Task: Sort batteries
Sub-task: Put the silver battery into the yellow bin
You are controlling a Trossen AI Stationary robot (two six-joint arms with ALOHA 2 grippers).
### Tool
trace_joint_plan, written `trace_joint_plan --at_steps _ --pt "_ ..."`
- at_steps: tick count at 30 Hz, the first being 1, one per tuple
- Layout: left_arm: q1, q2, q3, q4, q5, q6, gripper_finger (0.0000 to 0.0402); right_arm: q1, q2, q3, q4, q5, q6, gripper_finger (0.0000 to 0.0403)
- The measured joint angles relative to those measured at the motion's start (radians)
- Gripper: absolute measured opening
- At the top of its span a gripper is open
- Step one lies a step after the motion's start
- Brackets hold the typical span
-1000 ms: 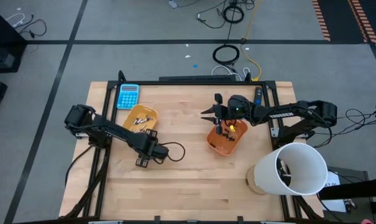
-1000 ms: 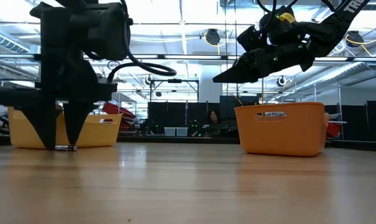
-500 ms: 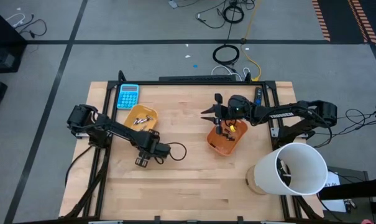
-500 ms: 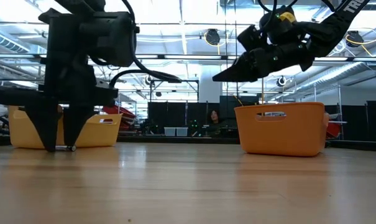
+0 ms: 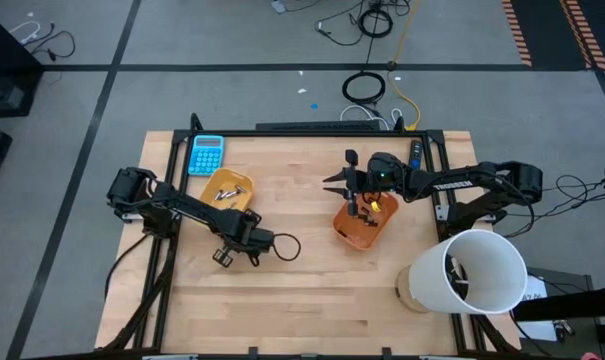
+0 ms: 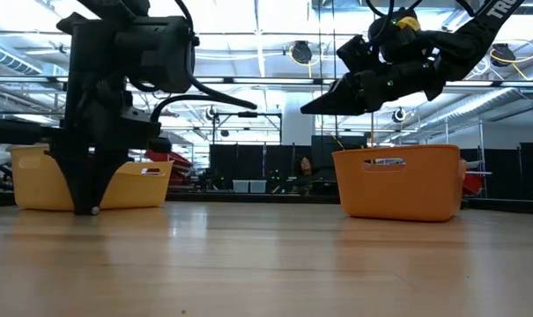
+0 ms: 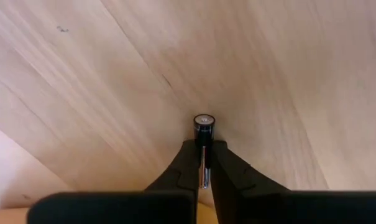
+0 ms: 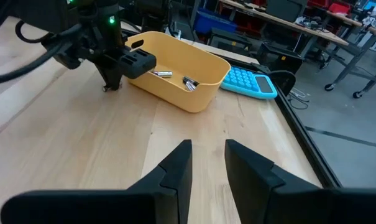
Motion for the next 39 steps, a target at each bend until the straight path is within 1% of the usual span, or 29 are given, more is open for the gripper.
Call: trace_joint_plan --at_steps 7,12,18,23,34,36,39 --pt "0.0 0.0 0.0 0.021 -0.017 0.015 0.0021 -0.006 0.0 0.0 0.011 0.0 -0.026 0.0086" --pt "0.0 0.004 0.033 0.034 -0.027 0.015 0.0021 -0.023 0.0 0.0 0.016 0.0 -0.025 0.0086" --pt "0.001 0.005 0.051 0.154 -0.029 0.015 0.0021 -0.026 0.0 0.0 0.014 0.0 -0.018 0.0086" --pt "0.001 0.005 0.052 0.185 -0.029 0.015 0.0021 -0.026 0.0 0.0 0.014 0.0 -0.018 0.0086" --pt "0.0 0.005 0.053 0.18 -0.074 0.005 0.0021 -0.026 0.0 0.0 0.01 0.0 -0.016 0.0086" --pt "0.0 0.005 0.063 0.154 -0.082 0.004 0.0021 -0.026 0.0 0.0 0.01 0.0 -0.016 0.0086" --pt "0.002 0.005 0.099 0.075 -0.125 -0.012 0.002 -0.026 0.0 0.0 0.009 0.0 -0.016 0.0086"
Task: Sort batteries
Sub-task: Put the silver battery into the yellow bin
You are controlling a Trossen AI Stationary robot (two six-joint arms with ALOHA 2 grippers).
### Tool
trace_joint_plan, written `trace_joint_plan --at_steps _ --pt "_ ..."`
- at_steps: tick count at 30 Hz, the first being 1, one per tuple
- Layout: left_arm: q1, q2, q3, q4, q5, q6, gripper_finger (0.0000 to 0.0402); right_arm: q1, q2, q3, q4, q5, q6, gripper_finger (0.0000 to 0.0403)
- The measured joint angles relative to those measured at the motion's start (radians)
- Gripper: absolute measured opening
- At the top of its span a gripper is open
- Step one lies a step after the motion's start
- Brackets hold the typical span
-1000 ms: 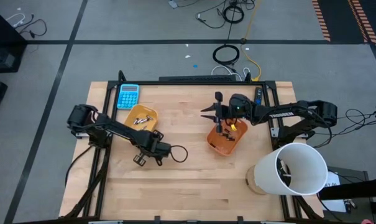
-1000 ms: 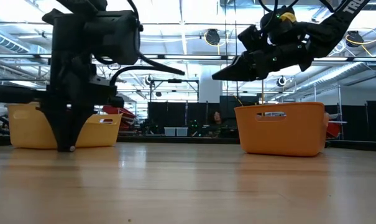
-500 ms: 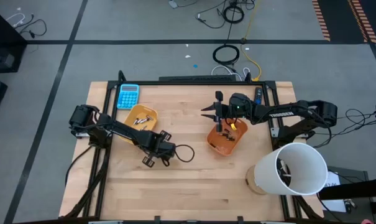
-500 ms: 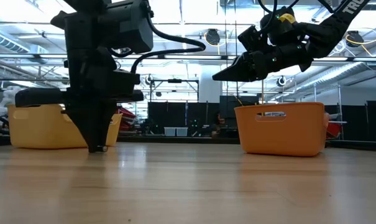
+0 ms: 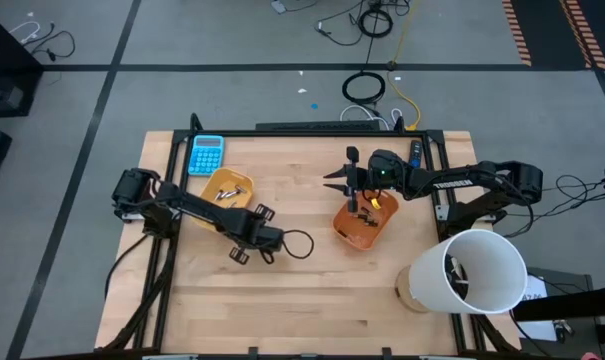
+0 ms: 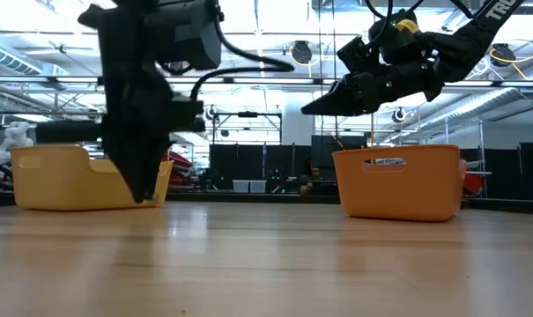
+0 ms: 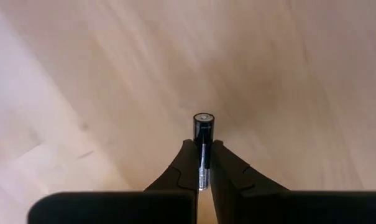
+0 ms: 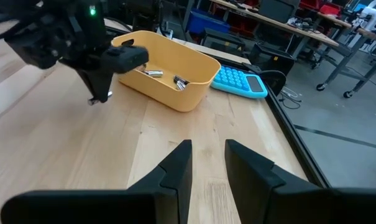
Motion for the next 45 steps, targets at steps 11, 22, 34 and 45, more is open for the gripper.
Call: trace_joint_plan --at_steps 11,22,34,45 --pt "0.034 0.0 0.094 -0.158 -0.002 -0.037 0.002 0.0 0.0 0.0 -0.011 0.0 0.0 0.0086" --pt "0.098 -0.009 0.204 -0.451 -0.055 -0.115 0.002 0.0 0.0 0.0 -0.019 0.0 -0.002 0.0086" --pt "0.272 -0.102 0.086 -0.438 0.039 -0.153 0.002 -0.056 -0.005 0.001 -0.069 -0.013 0.014 0.0086" --pt "0.397 -0.358 -0.187 -0.293 0.024 -0.27 0.0058 -0.118 -0.006 0.001 -0.03 -0.083 0.065 0.0086"
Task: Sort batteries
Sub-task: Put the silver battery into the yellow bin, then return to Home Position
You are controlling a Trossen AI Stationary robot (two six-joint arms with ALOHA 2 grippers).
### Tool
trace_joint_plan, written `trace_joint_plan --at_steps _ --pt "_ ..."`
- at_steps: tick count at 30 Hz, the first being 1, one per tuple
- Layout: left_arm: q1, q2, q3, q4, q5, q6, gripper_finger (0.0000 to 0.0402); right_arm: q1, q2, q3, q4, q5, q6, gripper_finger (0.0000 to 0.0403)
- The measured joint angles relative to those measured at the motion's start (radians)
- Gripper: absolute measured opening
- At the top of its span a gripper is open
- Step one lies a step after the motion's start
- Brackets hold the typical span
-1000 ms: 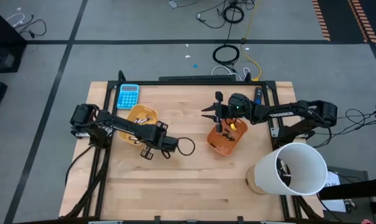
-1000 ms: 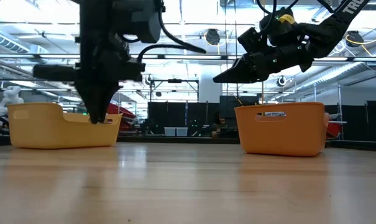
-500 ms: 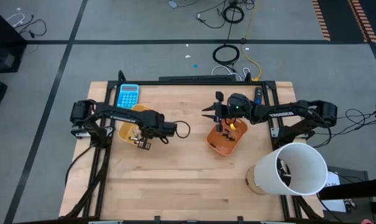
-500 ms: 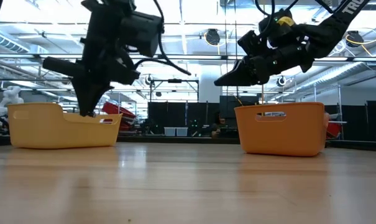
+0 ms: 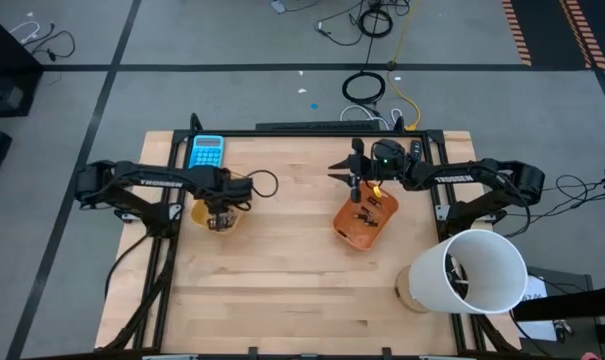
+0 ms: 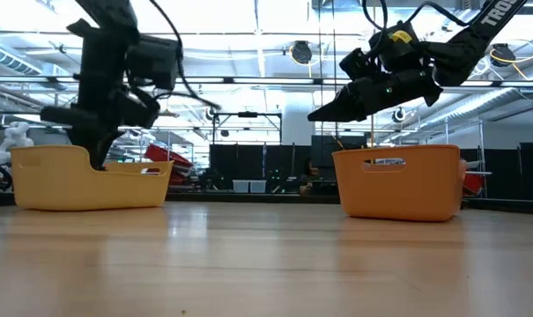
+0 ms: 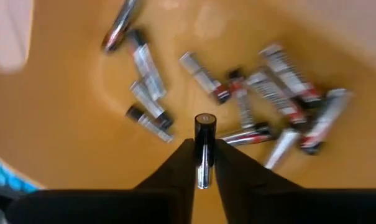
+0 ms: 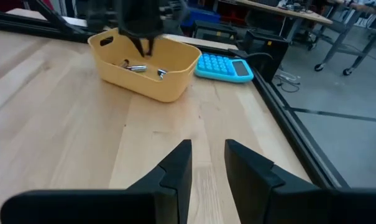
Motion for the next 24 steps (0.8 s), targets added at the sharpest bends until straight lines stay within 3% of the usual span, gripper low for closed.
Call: trace_joint_plan --at_steps 4,8,14,18,24 --pt "0.037 0.0 -0.029 0.01 -0.039 -0.029 0.0117 0.002 0.0 0.0 -0.002 -0.001 0.006 0.0086" --pt "0.047 0.0 -0.019 0.021 -0.04 -0.037 0.0148 0.002 0.0 0.0 -0.007 0.0 0.007 0.0086" --pt "0.045 -0.055 0.049 0.044 -0.045 -0.079 0.0154 -0.025 -0.047 -0.001 -0.033 -0.028 0.028 0.0086" --pt "0.045 -0.197 0.037 0.195 -0.045 -0.102 0.0154 -0.072 -0.118 0.0 -0.032 -0.1 0.073 0.0086" --pt "0.045 -0.388 -0.012 0.335 -0.047 -0.129 0.0155 -0.146 -0.1 0.0 -0.043 -0.132 0.053 0.0086"
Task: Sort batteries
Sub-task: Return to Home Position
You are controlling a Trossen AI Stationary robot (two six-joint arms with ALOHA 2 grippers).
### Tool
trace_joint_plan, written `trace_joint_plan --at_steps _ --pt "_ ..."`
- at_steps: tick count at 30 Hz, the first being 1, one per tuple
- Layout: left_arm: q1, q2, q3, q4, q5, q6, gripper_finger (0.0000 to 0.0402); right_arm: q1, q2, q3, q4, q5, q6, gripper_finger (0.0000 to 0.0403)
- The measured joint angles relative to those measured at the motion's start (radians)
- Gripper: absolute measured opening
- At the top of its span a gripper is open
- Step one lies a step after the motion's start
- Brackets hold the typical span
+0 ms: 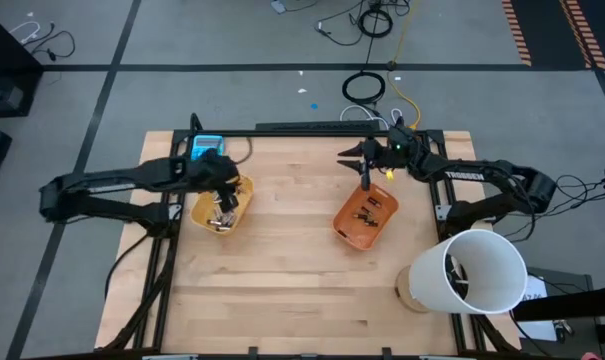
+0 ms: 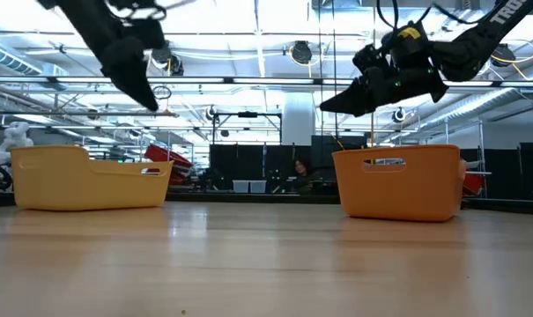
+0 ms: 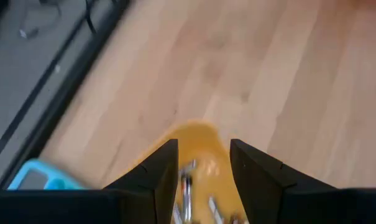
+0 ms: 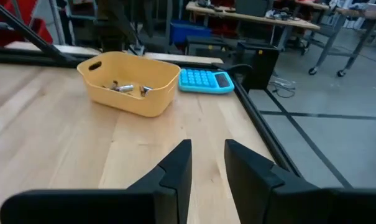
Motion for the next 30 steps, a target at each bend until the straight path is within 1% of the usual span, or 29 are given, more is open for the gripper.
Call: trace_joint_plan --at_steps 4,8,12,20,24,27,30 --pt "-0.007 -0.133 -0.085 0.12 0.019 -0.023 0.0155 -0.089 0.013 0.0 0.021 -0.111 0.022 0.0086" --pt "-0.019 -0.258 -0.185 0.205 0.025 -0.048 0.0155 -0.151 0.013 0.0 0.043 -0.132 0.051 0.0086" --pt "-0.043 -0.366 -0.273 0.265 0.026 -0.083 0.0155 -0.196 0.012 -0.015 0.067 -0.179 0.079 0.0086" --pt "-0.087 -0.559 -0.38 0.342 0.012 -0.096 0.0155 -0.315 0.011 -0.216 0.421 -0.182 0.272 0.0086" --pt "-0.093 -0.63 -0.425 0.464 -0.027 -0.083 0.0155 -0.35 0.011 -0.296 0.577 -0.183 0.361 0.0086" --pt "-0.093 -0.671 -0.462 0.585 -0.027 -0.076 0.0155 -0.373 0.011 -0.33 0.635 -0.183 0.39 0.0086" --pt "-0.093 -0.702 -0.521 0.657 -0.027 -0.079 0.0155 -0.403 0.01 -0.365 0.698 -0.185 0.427 0.0086"
